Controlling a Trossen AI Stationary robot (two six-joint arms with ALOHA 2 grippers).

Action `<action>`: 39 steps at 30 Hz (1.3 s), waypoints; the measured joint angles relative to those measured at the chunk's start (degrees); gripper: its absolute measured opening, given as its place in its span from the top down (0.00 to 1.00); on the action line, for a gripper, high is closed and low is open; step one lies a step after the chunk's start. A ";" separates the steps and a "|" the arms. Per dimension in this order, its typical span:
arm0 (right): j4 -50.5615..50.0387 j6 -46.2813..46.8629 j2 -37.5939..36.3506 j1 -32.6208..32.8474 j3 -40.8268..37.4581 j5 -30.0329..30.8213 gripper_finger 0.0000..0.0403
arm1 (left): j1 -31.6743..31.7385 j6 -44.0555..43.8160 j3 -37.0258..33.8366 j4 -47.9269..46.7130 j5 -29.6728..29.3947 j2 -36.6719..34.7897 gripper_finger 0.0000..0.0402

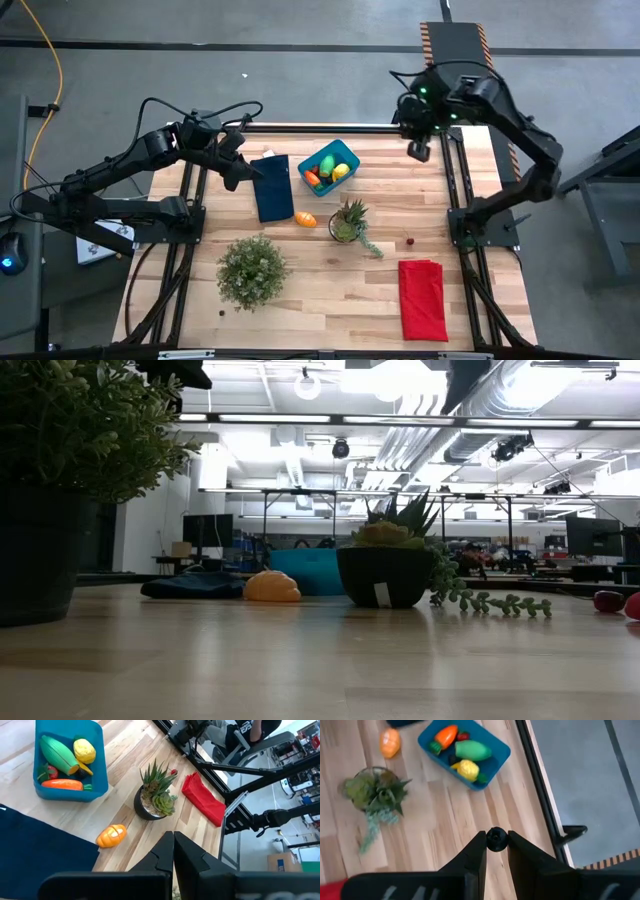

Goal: Pick and placing Produce into tupperware
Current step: Put the right blue berry into the blue bin

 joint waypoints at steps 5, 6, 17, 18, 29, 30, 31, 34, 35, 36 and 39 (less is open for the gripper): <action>3.81 1.38 3.40 -0.12 0.00 -1.75 0.87 | 0.00 1.21 0.00 -0.01 0.02 0.00 1.00; 4.40 1.83 4.05 -0.12 0.00 -1.78 0.87 | 0.01 1.68 0.00 -0.02 0.02 0.00 1.00; 11.09 7.79 13.03 0.57 0.00 -4.64 0.87 | 0.00 3.39 0.00 -0.04 0.02 0.00 1.00; 11.87 8.10 13.66 0.90 0.00 -4.80 0.87 | -0.01 3.39 0.01 -0.04 0.02 0.00 1.00; 15.20 9.37 20.68 3.66 0.00 -4.78 0.87 | 0.00 4.89 0.00 -0.11 0.00 0.00 1.00; 15.69 9.82 21.14 3.84 0.00 -4.76 0.87 | 0.01 5.06 0.00 -0.11 0.00 0.00 1.00; 16.34 10.10 21.55 4.06 0.00 -4.78 0.87 | 0.01 5.26 0.00 -0.11 0.00 0.00 1.00; 18.25 10.50 22.85 4.48 0.00 -4.78 0.87 | -0.01 6.01 0.00 -0.11 0.00 0.00 1.00; 19.04 10.91 23.25 4.62 0.00 -4.78 0.87 | 0.00 6.04 0.00 -0.09 0.00 0.00 1.00; 19.74 11.53 23.70 4.64 0.00 -4.78 0.87 | -0.01 6.03 0.00 -0.11 0.00 0.00 1.00; 21.27 12.95 25.12 4.66 0.00 -4.86 0.87 | 0.01 6.02 0.00 -0.10 0.00 0.00 1.00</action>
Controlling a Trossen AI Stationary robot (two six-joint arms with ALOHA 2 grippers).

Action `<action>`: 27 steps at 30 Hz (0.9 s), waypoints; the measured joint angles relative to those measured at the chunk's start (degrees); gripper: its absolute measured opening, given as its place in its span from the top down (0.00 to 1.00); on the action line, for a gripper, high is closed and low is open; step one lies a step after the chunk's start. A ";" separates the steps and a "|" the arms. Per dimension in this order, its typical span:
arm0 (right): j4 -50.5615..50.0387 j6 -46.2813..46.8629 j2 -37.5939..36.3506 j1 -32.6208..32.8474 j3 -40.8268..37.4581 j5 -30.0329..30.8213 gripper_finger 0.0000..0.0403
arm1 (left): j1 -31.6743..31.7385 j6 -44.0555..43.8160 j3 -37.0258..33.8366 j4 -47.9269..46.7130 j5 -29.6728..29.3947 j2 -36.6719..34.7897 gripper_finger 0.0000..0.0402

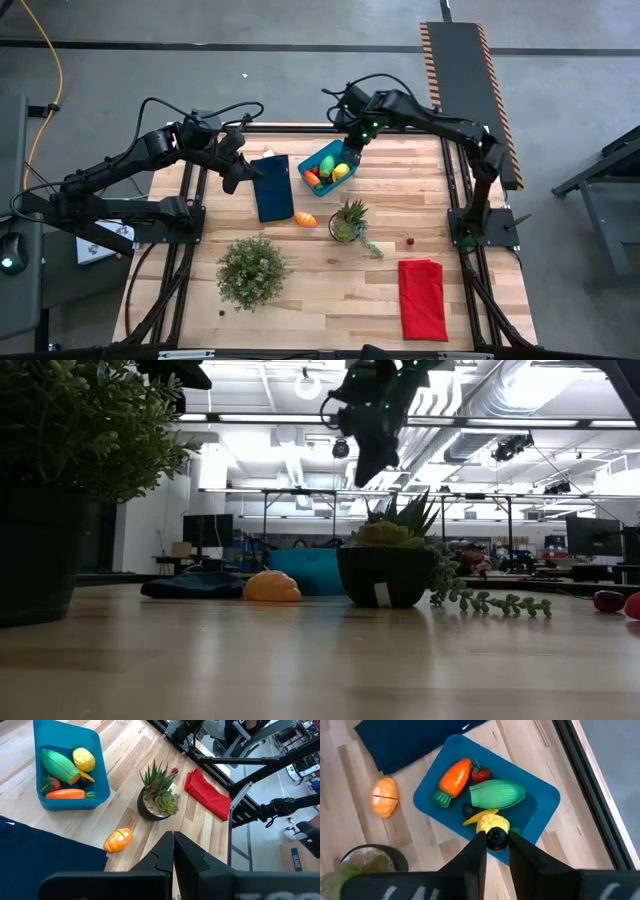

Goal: Pick and placing Produce into tupperware
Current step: Put the right blue berry into the blue bin

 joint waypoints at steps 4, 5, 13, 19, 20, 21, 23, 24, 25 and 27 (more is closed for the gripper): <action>1.07 1.06 2.27 -0.02 0.00 0.00 0.87 | -0.02 0.08 0.00 0.01 0.00 0.02 1.00; 1.43 1.44 2.83 -0.04 0.00 -0.01 0.87 | -0.02 0.13 0.00 -0.01 0.00 0.01 1.00; 5.30 3.45 6.35 -0.04 0.02 0.40 0.87 | 0.00 0.34 0.02 -0.01 -0.01 0.02 1.00; 7.44 5.72 8.78 -0.36 0.02 1.61 0.87 | -0.02 0.35 0.00 -0.37 -0.22 0.02 1.00; 7.84 6.22 9.24 -0.46 0.02 1.84 0.87 | 0.01 0.35 0.00 -0.42 -0.31 0.02 1.00; 8.18 6.56 9.57 -0.64 0.02 1.97 0.87 | -0.02 0.35 0.00 -0.53 -0.31 0.02 1.00; 8.14 7.38 10.17 -0.98 0.02 2.37 0.87 | -0.02 0.35 0.00 -0.83 -0.33 0.02 1.00; 8.20 7.73 10.43 -1.21 0.02 2.89 0.87 | 0.01 0.35 0.02 -1.00 -0.36 0.02 1.00; 8.12 7.93 10.74 -1.38 0.02 3.40 0.87 | -0.02 0.37 0.00 -1.26 -0.42 0.02 1.00; 8.09 8.83 11.28 -1.66 0.02 4.60 0.87 | -0.01 0.37 0.00 -1.63 -0.44 0.02 1.00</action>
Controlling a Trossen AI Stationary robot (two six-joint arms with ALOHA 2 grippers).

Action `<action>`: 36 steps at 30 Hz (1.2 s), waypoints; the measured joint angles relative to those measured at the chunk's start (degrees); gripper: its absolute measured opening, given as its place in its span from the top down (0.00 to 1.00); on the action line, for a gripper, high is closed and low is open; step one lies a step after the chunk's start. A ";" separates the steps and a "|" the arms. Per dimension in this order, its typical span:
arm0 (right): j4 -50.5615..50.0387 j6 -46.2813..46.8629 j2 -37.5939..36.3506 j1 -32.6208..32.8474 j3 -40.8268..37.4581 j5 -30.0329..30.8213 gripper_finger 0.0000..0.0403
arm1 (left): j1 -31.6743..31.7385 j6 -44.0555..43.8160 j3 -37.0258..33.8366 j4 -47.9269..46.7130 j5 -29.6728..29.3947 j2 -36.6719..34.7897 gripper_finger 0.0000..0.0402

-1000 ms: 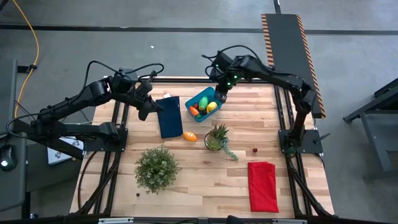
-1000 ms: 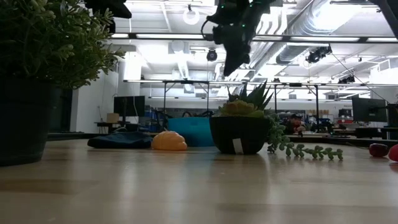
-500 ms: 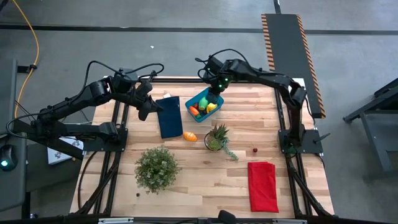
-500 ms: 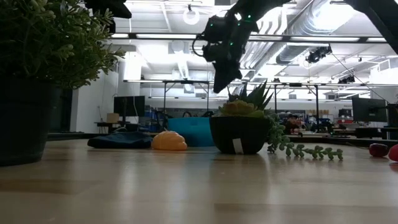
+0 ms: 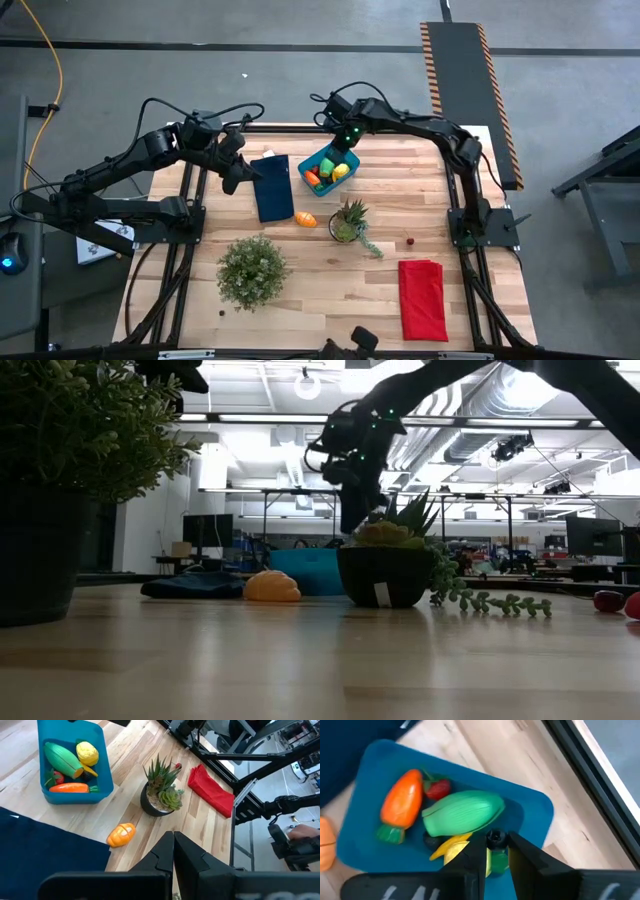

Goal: Pick and placing Produce into tupperware
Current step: Put the right blue berry into the blue bin

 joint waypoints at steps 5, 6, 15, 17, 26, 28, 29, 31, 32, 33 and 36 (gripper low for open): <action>0.46 0.80 0.77 -0.45 0.04 0.09 0.87 | 0.00 0.02 0.00 -0.04 0.00 0.00 1.00; 0.37 1.26 0.92 -0.54 0.04 -0.02 0.87 | 0.00 0.02 0.00 -0.04 0.00 0.00 1.00; 0.32 2.26 1.20 -1.30 0.04 -1.28 0.87 | 0.01 0.04 0.00 -0.11 -0.01 0.00 1.00; 0.14 2.98 1.20 -1.57 0.04 -1.29 0.87 | 0.01 0.23 0.00 -0.12 0.00 0.00 1.00; -0.81 3.54 1.20 -2.01 0.04 -1.68 0.87 | 0.00 1.07 0.00 -1.74 0.00 0.00 1.00; -0.82 3.88 1.20 -2.01 0.04 -1.92 0.87 | 0.00 1.07 0.00 -1.74 0.00 0.00 1.00; -0.86 4.12 1.20 -2.01 0.04 -2.18 0.87 | 0.01 1.07 0.00 -1.76 0.00 0.00 1.00; -0.95 4.15 1.20 -2.01 0.04 -2.87 0.87 | 0.00 1.07 0.00 -1.76 0.00 0.00 1.00; -0.95 4.15 1.20 -2.01 0.04 -2.88 0.87 | 0.00 1.07 0.00 -1.76 0.00 0.00 1.00; -0.95 4.15 1.22 -2.03 0.04 -2.98 0.87 | 0.01 1.07 0.00 -1.76 0.00 0.00 1.00; -0.95 4.97 1.22 -2.35 0.04 -3.28 0.87 | 0.00 1.07 0.00 -1.76 -0.01 0.00 1.00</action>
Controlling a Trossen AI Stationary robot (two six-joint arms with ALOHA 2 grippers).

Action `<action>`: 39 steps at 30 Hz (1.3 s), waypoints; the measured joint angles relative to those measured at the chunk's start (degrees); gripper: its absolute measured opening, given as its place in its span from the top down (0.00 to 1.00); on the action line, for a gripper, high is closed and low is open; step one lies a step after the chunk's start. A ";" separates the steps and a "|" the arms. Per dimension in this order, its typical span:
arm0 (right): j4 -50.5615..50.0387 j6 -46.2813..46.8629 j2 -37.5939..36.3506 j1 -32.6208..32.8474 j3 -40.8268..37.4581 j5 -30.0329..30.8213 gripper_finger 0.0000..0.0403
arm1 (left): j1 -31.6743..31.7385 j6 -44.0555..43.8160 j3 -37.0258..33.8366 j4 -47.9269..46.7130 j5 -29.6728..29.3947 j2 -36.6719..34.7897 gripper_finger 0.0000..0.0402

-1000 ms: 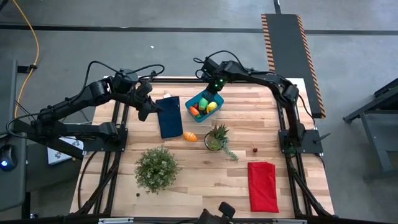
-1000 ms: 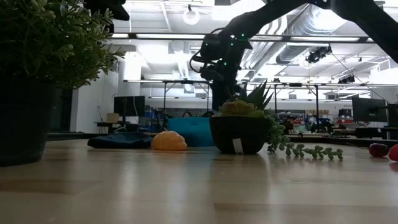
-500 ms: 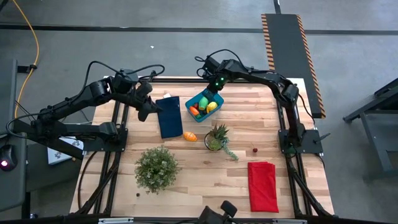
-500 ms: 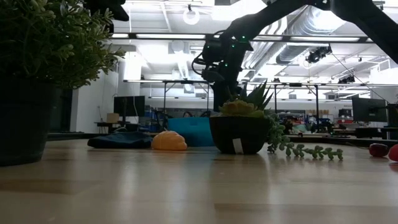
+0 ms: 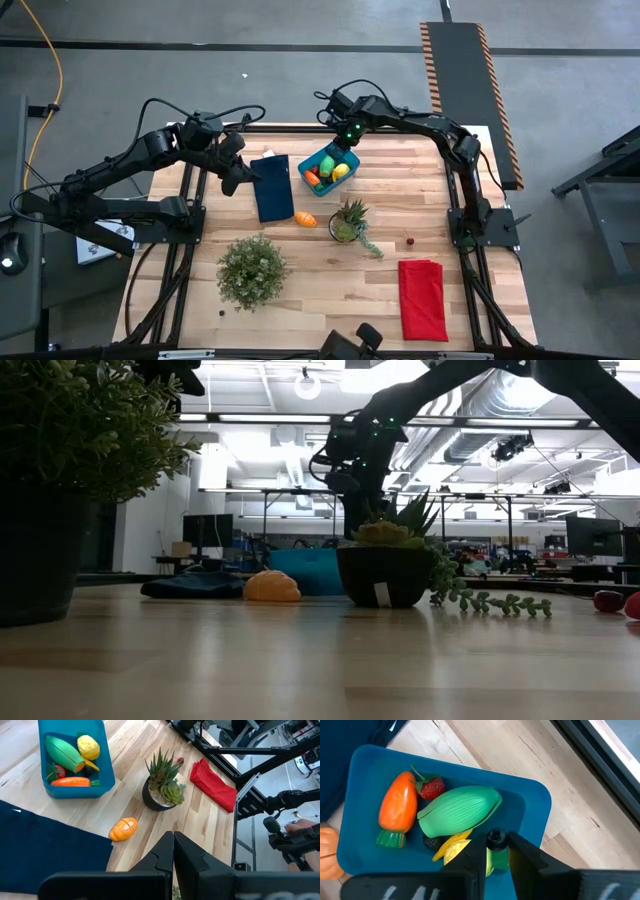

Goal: Pick and placing Produce into tupperware
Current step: Put the right blue berry into the blue bin

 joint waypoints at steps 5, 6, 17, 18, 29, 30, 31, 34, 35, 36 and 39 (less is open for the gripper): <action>0.00 0.52 0.02 -0.64 0.00 -0.23 0.87 | 0.01 -0.02 0.00 0.00 0.01 0.00 1.00; -0.02 0.64 0.02 -0.70 0.00 -0.23 0.87 | 0.00 -0.02 0.00 0.00 0.01 0.00 1.00; 0.64 1.26 3.37 0.15 -0.02 -1.13 0.87 | 0.00 -0.04 0.00 -1.06 0.01 0.00 1.00; 0.62 1.22 3.65 0.24 -0.02 -1.12 0.87 | 0.00 -0.04 0.00 -1.36 0.01 0.00 1.00; -0.17 1.15 6.03 0.21 -0.04 -0.88 0.87 | 0.00 -0.02 0.00 -1.57 0.01 0.00 1.00; 0.00 1.10 6.03 0.21 -0.04 -0.88 0.87 | 0.00 -0.02 0.00 -1.57 0.00 0.00 1.00; 0.19 1.10 6.03 0.22 -0.04 -0.88 0.87 | 0.00 -0.02 0.00 -1.57 0.01 0.00 1.00; 0.24 1.12 6.03 0.10 -0.04 -0.92 0.87 | 0.01 0.35 0.00 -1.55 -0.01 0.00 1.00; 0.21 1.31 6.03 0.03 -0.04 -0.89 0.87 | 0.01 0.48 0.00 -1.55 -0.04 0.00 1.00; 0.17 1.35 6.03 -0.06 -0.04 -0.90 0.87 | 0.01 0.53 0.00 -1.55 -0.24 0.00 1.00; 0.17 1.39 6.03 -0.21 -0.04 -0.91 0.87 | 0.01 0.62 0.00 -1.55 -1.32 0.00 1.00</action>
